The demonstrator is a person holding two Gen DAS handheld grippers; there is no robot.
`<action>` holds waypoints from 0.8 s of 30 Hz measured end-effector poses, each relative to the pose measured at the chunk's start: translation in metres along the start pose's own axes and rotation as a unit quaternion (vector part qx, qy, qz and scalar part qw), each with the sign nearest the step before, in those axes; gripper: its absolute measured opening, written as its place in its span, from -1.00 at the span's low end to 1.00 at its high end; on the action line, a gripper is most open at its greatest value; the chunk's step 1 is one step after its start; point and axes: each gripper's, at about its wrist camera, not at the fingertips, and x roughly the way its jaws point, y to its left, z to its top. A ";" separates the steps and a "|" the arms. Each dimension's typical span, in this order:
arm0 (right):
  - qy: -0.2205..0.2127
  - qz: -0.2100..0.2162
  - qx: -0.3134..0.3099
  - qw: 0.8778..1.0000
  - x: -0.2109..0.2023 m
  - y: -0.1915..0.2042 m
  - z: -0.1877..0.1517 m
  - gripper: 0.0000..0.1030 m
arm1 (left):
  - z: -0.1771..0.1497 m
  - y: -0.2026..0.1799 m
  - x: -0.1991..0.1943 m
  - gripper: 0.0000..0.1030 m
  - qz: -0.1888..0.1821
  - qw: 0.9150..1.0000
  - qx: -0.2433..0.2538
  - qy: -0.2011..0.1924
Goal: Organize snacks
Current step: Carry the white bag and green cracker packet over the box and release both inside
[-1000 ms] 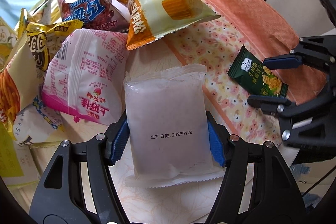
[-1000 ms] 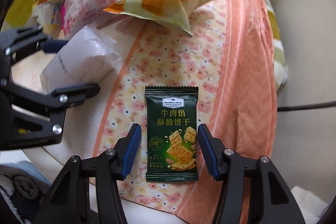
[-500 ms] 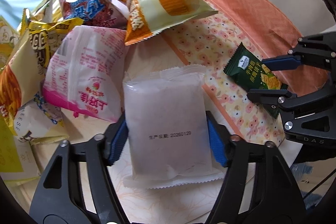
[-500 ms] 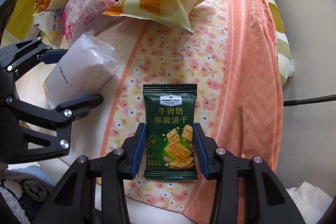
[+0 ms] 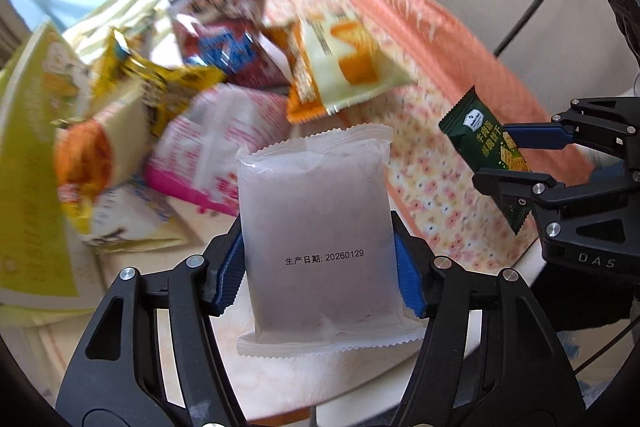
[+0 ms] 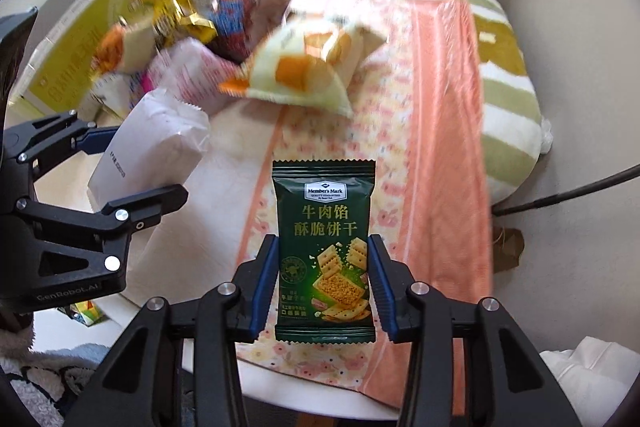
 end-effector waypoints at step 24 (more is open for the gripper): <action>-0.185 0.106 -0.121 0.970 -0.122 0.156 0.119 -0.22 | -0.024 0.211 -0.195 0.16 0.107 0.963 -0.197 -0.146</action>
